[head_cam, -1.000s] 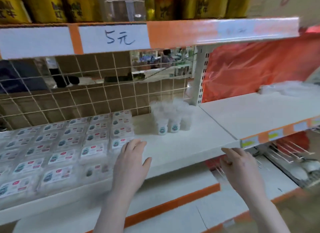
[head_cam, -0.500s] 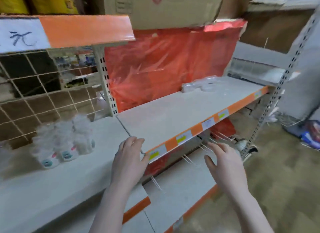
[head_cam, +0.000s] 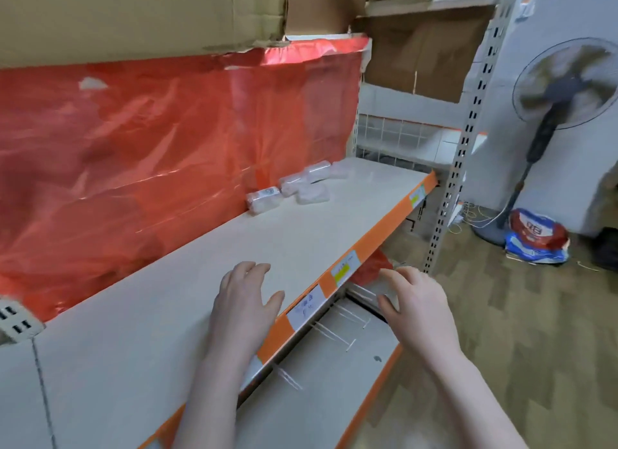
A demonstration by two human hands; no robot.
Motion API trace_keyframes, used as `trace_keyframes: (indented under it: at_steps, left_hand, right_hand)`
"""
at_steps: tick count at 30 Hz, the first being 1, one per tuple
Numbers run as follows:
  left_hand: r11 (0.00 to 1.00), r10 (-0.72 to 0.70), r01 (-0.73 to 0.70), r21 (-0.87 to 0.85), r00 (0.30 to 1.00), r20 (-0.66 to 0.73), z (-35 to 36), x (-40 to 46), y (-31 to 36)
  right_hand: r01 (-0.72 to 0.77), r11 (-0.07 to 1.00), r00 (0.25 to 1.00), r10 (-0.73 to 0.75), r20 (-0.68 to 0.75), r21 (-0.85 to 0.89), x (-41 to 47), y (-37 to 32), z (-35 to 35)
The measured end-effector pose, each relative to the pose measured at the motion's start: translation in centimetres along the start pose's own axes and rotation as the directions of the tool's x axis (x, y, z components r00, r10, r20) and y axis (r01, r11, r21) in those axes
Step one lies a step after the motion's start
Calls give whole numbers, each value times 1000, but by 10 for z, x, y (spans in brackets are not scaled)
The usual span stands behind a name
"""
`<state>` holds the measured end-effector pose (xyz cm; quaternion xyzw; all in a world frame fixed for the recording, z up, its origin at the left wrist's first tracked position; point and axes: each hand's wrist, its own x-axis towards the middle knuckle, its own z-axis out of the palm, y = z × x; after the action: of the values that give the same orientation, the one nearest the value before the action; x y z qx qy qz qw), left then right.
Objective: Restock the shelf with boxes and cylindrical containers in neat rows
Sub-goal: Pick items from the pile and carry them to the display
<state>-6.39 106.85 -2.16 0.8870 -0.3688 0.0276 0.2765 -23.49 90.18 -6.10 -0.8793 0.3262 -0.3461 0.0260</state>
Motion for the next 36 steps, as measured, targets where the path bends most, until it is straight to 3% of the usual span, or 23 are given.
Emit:
trace_keyframes:
  at_steps: [9,16,24,27,32,36]
  left_hand:
    - [999,-28,29,16,999,-26,36,124,40]
    - [977,-198,205,53,975,-105,69,172,45]
    - [864,-471,499,64,846,-250,95,193,69]
    - [798,-557,600,56,770,-312,96,189,76]
    - [734,-617,675,73,707,-345,97,177,78]
    - [718,-626,692,70,686,-371,97,172,75]
  right_hand:
    - [4,1000,996,-6,84,23,118,66,49]
    - [85,985,963,-119,242,147,196,95,109]
    - [270,885,841,-408,355,378,288,108,171]
    - [346,815,764,-532,365,464,307,99,188]
    - [464,720,643,-675,362,517,317,76,218]
    - [502,707,612,-697,373,498,322,68,239]
